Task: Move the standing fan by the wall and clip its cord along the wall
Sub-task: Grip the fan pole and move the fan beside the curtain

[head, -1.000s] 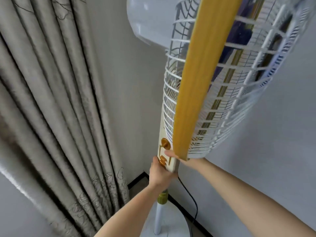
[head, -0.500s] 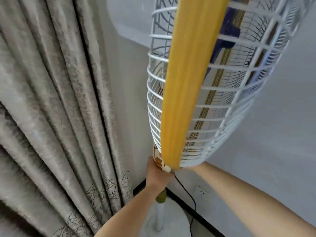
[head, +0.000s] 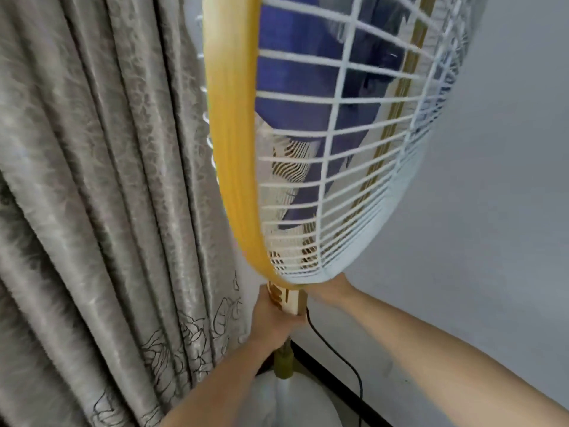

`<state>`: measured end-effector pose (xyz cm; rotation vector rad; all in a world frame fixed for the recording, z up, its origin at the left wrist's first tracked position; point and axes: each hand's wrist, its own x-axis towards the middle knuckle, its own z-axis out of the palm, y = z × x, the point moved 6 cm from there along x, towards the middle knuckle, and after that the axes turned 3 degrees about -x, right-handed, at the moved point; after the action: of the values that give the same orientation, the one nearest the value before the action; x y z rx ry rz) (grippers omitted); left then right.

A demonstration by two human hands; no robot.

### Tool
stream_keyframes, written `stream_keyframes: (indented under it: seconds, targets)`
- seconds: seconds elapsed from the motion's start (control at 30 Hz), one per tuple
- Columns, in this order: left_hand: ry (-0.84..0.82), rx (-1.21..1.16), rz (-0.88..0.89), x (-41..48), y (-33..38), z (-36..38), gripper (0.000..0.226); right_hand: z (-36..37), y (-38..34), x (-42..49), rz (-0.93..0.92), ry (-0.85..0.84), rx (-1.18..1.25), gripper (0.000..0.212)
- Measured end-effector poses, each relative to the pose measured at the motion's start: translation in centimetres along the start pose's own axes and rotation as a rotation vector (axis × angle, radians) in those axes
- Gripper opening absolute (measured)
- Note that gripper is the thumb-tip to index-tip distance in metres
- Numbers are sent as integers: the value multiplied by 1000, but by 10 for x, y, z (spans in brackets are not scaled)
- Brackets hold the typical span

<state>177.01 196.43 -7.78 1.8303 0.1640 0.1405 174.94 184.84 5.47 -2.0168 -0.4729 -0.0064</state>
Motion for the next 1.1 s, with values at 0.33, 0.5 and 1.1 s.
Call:
stream_keyframes:
  seconds: [0.33,0.5,1.1]
  targets:
    - [-116,-41,29,22,-6,-13,82,15,15,46,-172,93,-242,33]
    - [-209,23,41,30,-4,-17,77,16,21,65,-186,100,-344,53]
    - [-211,-33,106,19,-19,-15,65,7,26,44,-329,119,-182,34]
